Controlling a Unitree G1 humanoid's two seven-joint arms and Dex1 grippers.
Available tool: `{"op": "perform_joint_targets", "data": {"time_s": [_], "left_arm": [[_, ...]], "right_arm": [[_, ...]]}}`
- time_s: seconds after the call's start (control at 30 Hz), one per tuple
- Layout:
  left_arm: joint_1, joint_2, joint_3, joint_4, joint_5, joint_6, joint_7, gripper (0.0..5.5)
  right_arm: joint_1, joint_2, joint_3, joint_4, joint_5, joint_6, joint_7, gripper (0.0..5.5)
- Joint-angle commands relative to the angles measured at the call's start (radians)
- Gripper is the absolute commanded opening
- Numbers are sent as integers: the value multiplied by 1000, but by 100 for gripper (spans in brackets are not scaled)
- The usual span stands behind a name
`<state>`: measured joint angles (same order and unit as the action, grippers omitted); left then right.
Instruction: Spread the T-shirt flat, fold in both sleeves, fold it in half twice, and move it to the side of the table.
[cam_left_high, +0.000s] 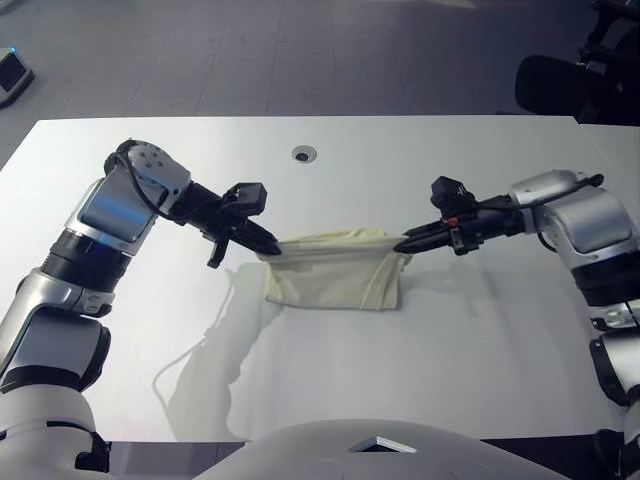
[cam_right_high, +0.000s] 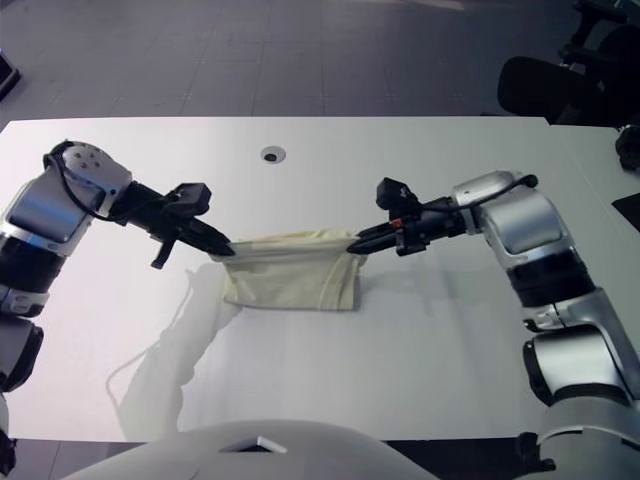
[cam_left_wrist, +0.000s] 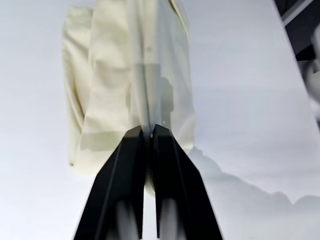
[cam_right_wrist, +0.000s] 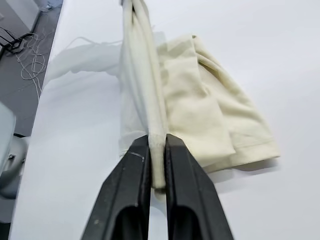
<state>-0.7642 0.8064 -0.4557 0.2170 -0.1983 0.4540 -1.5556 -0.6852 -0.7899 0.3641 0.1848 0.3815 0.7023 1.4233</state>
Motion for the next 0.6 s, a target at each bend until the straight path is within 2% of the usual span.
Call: {"op": "perform_joint_targets", "data": {"time_s": [0.03,0.23,0.47,0.5,0.6], "left_arm": [[-49,-38,-18,112,76,-45,17,7],[-103,-164,-16,301,163,-110,130,7],[-136,-256,11,471,247,-187,278,7],[-139,-271,25,492,253,-203,322,43],[-136,-320,105,503,230,-228,452,91]], "right_arm": [[-68,51,26,166,-84,-65,-1,21],[-116,151,26,377,-163,-157,-29,21],[-140,237,-2,544,-230,-252,-94,21],[-140,249,-14,561,-239,-267,-128,58],[-120,280,-77,557,-238,-303,-236,104]]}}
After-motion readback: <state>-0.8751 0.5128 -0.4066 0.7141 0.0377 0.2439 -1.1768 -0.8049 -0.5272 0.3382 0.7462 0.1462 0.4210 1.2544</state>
